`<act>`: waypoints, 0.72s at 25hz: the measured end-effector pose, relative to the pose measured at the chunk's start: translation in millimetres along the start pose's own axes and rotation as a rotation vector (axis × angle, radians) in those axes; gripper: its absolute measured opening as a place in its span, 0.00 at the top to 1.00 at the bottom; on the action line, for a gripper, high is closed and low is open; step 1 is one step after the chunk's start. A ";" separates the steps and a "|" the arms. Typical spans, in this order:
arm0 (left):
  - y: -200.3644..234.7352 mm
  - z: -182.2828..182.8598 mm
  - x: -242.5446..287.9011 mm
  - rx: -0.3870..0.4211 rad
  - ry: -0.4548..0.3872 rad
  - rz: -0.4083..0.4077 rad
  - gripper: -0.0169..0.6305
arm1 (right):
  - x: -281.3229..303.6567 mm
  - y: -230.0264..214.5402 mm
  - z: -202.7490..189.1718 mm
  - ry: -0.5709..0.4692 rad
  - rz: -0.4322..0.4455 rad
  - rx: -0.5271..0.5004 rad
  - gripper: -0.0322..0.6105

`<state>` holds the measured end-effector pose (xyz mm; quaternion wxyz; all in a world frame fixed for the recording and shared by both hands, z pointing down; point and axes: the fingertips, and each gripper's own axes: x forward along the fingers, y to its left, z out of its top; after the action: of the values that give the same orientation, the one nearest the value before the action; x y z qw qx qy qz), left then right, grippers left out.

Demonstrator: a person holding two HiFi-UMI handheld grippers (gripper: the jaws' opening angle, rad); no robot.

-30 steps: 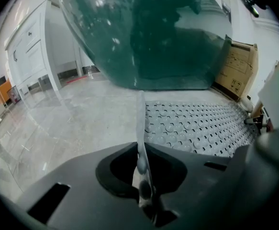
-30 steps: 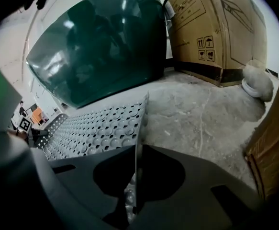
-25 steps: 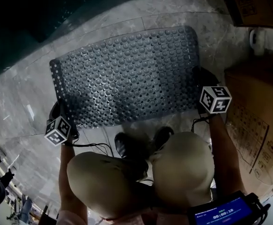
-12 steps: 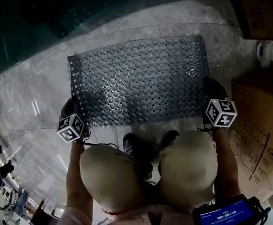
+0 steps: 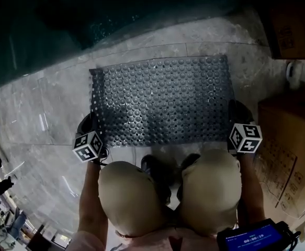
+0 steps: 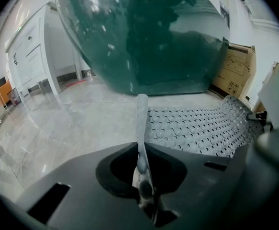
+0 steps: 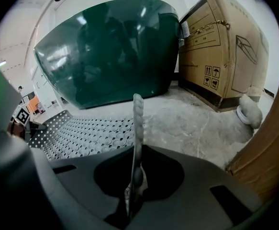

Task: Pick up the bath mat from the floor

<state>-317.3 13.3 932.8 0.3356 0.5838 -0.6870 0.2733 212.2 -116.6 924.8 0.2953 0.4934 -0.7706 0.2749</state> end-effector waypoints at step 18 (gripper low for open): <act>-25.9 14.8 -21.9 0.026 -0.035 -0.082 0.92 | -20.3 24.4 29.0 -0.069 0.038 -0.026 0.90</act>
<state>-291.9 11.1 906.1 0.3269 0.6206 -0.6644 0.2581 191.3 -116.4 887.3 0.2698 0.4838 -0.7930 0.2534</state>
